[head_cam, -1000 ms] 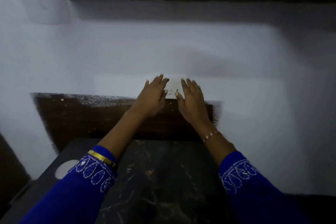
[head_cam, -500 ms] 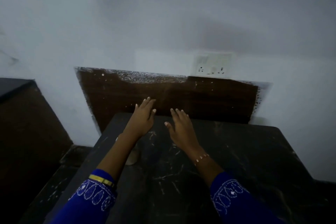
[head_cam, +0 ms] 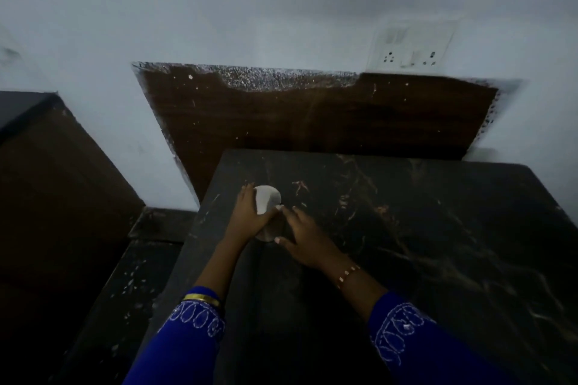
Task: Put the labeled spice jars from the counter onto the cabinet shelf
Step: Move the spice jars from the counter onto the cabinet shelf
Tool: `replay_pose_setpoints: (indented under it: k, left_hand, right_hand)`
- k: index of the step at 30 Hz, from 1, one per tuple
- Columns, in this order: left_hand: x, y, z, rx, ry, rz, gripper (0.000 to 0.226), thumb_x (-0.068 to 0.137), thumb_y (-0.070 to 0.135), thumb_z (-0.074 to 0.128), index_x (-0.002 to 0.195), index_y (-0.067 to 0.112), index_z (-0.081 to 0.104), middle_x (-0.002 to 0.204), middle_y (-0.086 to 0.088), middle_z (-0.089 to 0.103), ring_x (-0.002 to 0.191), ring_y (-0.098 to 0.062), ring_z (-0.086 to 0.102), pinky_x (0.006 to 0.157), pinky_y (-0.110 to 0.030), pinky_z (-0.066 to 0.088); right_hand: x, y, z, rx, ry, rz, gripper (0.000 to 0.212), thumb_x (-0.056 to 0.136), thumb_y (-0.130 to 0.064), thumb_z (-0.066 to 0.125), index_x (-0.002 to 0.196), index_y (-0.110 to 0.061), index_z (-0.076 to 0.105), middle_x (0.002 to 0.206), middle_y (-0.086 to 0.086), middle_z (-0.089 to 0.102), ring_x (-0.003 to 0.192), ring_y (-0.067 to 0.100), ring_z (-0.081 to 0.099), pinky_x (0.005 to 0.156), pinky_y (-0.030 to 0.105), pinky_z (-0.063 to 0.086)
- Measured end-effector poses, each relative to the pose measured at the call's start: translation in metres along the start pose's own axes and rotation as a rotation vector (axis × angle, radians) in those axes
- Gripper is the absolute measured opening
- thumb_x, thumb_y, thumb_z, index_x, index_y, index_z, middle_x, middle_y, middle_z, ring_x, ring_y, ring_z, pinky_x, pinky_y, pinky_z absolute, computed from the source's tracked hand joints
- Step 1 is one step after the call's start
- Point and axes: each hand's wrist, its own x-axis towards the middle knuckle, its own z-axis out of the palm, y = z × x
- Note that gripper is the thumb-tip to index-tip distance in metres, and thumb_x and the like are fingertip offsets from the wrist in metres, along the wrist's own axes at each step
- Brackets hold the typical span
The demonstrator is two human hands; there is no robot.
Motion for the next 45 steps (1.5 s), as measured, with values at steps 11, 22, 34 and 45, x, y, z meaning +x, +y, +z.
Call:
replay_pose_setpoints:
  k: [11, 22, 34, 45]
  left_hand:
    - [-0.033, 0.003, 0.032, -0.184, 0.07, 0.11, 0.051, 0.088, 0.028, 0.059, 0.134, 0.014, 0.043, 0.121, -0.009, 0.05, 0.104, -0.009, 0.045, 0.085, -0.019, 0.036]
    - [-0.082, 0.055, 0.073, -0.455, -0.168, -0.034, 0.033, 0.094, 0.007, 0.045, 0.125, 0.006, 0.055, 0.121, -0.017, 0.056, 0.113, -0.02, 0.053, 0.099, -0.028, 0.041]
    - [-0.105, 0.139, 0.099, -0.812, -0.609, -0.265, 0.036, 0.097, 0.021, 0.036, 0.13, 0.014, 0.05, 0.122, -0.011, 0.061, 0.104, -0.02, 0.06, 0.087, -0.03, 0.05]
    - [-0.136, 0.209, 0.123, -0.939, -0.502, -0.095, 0.036, 0.085, 0.011, 0.059, 0.118, 0.023, 0.055, 0.108, -0.003, 0.07, 0.092, -0.013, 0.069, 0.068, -0.022, 0.056]
  right_hand:
    - [-0.008, 0.023, 0.003, 0.479, 0.133, -0.018, 0.075, 0.078, -0.013, 0.072, 0.142, -0.014, 0.032, 0.141, 0.008, 0.045, 0.131, 0.019, 0.044, 0.108, 0.029, 0.036]
    - [-0.079, 0.073, 0.012, 0.756, 0.429, 0.313, 0.081, 0.054, -0.018, 0.089, 0.118, -0.024, 0.04, 0.109, -0.011, 0.055, 0.098, 0.006, 0.056, 0.073, 0.009, 0.045]
    - [-0.139, 0.119, -0.084, 1.51, 0.299, 0.267, 0.032, 0.072, -0.054, 0.061, 0.094, -0.033, 0.07, 0.101, 0.0, 0.075, 0.098, 0.017, 0.07, 0.073, 0.034, 0.059]
    - [-0.169, 0.148, -0.144, 1.225, 0.561, 0.359, 0.026, 0.095, -0.043, 0.041, 0.107, -0.026, 0.057, 0.12, 0.012, 0.061, 0.107, 0.03, 0.062, 0.094, 0.054, 0.049]
